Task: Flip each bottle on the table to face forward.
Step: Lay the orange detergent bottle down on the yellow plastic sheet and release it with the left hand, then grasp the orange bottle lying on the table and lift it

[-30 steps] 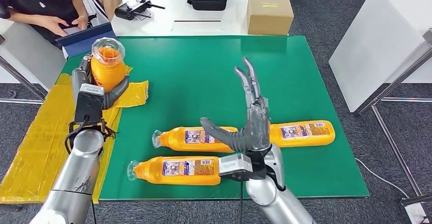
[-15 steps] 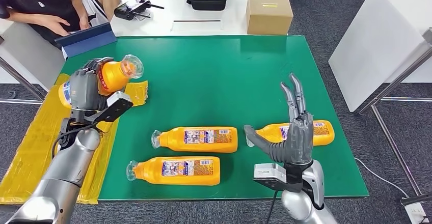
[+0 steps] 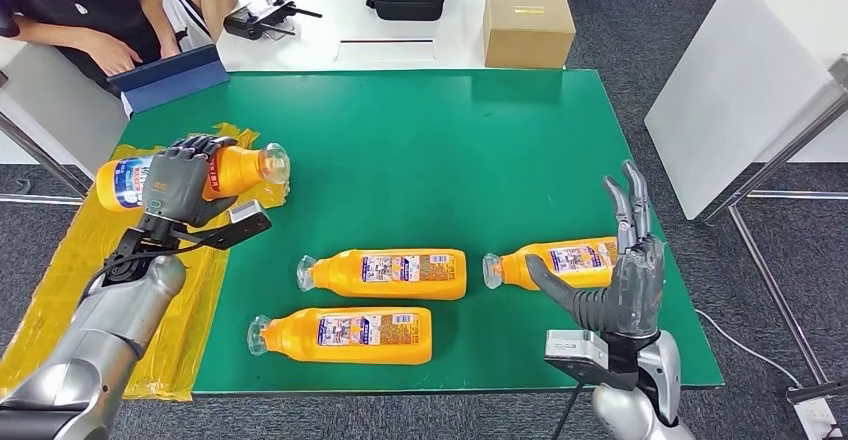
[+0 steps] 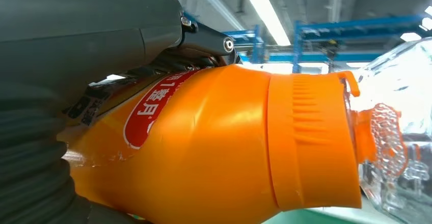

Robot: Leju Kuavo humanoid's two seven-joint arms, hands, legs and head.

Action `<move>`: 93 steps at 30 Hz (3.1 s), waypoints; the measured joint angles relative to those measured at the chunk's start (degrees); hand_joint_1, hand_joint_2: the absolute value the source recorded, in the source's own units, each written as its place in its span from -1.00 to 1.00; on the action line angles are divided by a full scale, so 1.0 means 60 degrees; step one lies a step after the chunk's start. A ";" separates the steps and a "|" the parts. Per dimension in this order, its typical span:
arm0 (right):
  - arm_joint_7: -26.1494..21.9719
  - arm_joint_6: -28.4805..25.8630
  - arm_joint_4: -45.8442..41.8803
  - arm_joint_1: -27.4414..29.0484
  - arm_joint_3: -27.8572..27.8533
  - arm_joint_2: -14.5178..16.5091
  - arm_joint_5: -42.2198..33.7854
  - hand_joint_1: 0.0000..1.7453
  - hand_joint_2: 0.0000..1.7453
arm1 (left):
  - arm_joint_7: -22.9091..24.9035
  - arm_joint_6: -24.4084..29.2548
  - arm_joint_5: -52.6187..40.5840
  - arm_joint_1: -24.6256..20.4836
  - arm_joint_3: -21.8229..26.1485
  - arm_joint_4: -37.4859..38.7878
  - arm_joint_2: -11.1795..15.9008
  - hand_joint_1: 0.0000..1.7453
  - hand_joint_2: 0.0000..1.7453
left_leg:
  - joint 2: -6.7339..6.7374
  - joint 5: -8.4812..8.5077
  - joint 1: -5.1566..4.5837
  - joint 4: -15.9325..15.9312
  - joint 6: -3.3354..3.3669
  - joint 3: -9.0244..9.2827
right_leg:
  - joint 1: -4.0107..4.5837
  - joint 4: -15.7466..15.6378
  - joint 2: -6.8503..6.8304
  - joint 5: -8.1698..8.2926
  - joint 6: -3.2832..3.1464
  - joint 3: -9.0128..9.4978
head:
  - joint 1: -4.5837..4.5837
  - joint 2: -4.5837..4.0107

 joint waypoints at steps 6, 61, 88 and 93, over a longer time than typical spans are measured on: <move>0.0039 0.0045 -0.0081 0.0141 -0.0215 -0.0209 -0.0106 -1.00 1.00 | -0.0217 -0.0475 -0.1003 -0.0363 -0.0536 0.0753 0.0405 1.00 1.00 | 0.0001 0.0000 -0.0001 0.0000 0.0000 0.0001 | 0.0000 0.0000 0.0001 0.0000 0.0000 0.0001 | 0.0001 0.0000; 0.0267 0.1158 -0.1108 0.1194 -0.1125 0.0306 0.0239 -1.00 1.00 | -0.1581 -0.1974 0.0341 -0.0392 -0.1593 0.2210 0.1100 0.66 1.00 | 0.0000 0.0000 0.0000 -0.0002 -0.0001 -0.0001 | 0.0000 0.0000 -0.0001 -0.0001 -0.0001 0.0000 | 0.0001 0.0000; 0.0108 0.1100 -0.0501 0.0715 -0.1125 0.0239 -0.0005 -1.00 1.00 | -0.2043 -0.3163 0.1234 -0.0517 -0.1740 0.2201 0.1110 -1.00 1.00 | -0.0003 0.0001 0.0000 -0.0002 0.0000 0.0002 | 0.0000 0.0000 -0.0002 -0.0001 -0.0001 0.0006 | 0.0001 0.0000; 0.0386 0.1101 -0.0500 0.0720 -0.1249 0.0171 0.0386 -1.00 1.00 | -0.2497 -0.4029 0.2723 -0.0525 -0.1572 0.2017 0.1110 -1.00 1.00 | -0.0002 0.0001 -0.0001 -0.0001 0.0000 0.0004 | 0.0000 0.0000 -0.0001 -0.0001 -0.0001 0.0005 | 0.0001 0.0000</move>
